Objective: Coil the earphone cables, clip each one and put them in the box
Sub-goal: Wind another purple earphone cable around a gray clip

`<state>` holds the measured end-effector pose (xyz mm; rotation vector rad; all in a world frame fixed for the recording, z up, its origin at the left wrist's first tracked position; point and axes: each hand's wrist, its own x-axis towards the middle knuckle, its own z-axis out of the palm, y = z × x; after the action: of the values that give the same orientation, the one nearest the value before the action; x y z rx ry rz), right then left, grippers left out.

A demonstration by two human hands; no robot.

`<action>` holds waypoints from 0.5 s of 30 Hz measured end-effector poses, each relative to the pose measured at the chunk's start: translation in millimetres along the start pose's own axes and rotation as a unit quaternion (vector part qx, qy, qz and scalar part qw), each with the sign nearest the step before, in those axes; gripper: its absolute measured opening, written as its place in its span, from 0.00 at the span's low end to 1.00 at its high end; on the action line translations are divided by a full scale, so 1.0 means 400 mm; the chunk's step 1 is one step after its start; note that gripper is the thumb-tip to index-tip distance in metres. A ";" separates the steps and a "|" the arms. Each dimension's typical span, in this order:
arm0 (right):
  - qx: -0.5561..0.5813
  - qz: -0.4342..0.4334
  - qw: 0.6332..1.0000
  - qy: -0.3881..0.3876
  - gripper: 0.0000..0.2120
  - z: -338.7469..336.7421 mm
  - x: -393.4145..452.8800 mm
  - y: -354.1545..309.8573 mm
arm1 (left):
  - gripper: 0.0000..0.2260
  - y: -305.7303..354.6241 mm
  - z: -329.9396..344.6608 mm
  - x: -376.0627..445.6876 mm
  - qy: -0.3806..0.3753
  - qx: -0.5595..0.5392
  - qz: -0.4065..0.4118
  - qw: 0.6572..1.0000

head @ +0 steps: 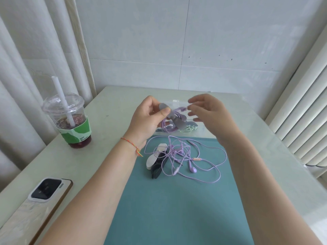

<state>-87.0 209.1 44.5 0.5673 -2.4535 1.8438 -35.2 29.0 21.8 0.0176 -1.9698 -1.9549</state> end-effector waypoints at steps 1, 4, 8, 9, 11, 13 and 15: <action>0.000 -0.023 0.999 -0.033 0.10 0.000 -0.005 -0.003 | 0.08 0.003 0.002 -0.004 -0.013 0.019 0.003 1.000; -0.017 -0.065 0.992 -0.104 0.10 0.011 -0.016 -0.004 | 0.08 0.004 0.008 -0.010 -0.034 0.040 0.008 0.999; -0.042 -0.068 0.995 -0.067 0.07 0.013 -0.016 -0.002 | 0.09 0.006 0.006 -0.009 -0.020 -0.014 -0.015 1.000; -0.032 -0.064 0.996 -0.057 0.07 0.011 -0.016 -0.001 | 0.09 0.008 0.005 -0.008 -0.016 -0.035 -0.025 0.999; -0.009 -0.060 0.997 -0.041 0.06 0.011 -0.014 0.001 | 0.08 0.010 0.006 -0.006 -0.011 -0.071 -0.037 0.997; 0.000 -0.060 0.998 -0.025 0.05 0.013 -0.013 0.001 | 0.08 0.010 0.006 -0.005 -0.005 -0.090 -0.042 0.995; -0.003 -0.063 0.998 -0.016 0.04 0.016 -0.011 0.002 | 0.07 0.010 0.005 -0.003 -0.001 -0.103 -0.040 0.994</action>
<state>-81.8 204.7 40.7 0.7371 -2.3812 1.7920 -33.4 31.4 25.5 0.0435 -1.7846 -2.2004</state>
